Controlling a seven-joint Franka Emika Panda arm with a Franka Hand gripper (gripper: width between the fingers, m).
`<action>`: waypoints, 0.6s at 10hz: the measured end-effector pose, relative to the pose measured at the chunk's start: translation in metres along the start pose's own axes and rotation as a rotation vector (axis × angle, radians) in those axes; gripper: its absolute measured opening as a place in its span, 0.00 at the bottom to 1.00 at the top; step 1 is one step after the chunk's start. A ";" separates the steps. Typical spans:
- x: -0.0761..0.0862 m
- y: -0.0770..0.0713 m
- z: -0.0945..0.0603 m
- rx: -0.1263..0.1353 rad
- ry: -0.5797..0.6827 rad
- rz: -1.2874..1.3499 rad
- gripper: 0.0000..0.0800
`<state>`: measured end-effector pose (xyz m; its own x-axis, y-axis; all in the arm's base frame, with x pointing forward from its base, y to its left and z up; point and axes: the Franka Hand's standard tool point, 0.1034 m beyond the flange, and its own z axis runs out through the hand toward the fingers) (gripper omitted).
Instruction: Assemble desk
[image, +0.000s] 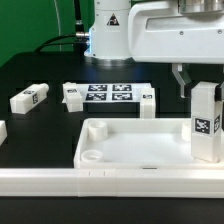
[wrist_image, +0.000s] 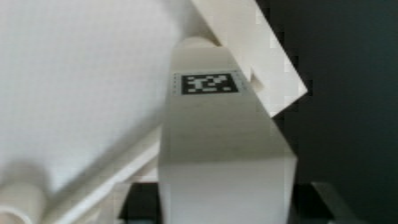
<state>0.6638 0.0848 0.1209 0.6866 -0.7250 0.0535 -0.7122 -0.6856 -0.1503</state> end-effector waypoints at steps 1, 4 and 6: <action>0.000 0.000 0.000 0.005 -0.007 0.073 0.36; -0.002 0.001 0.000 0.006 -0.032 0.269 0.36; -0.002 0.001 0.001 0.006 -0.032 0.208 0.40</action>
Offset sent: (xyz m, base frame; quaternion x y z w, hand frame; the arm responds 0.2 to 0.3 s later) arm 0.0031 0.0080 -0.0027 -0.0049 -0.0328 0.1883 0.9815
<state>0.6617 0.0851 0.1196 0.5294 -0.8483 -0.0109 -0.8382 -0.5211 -0.1607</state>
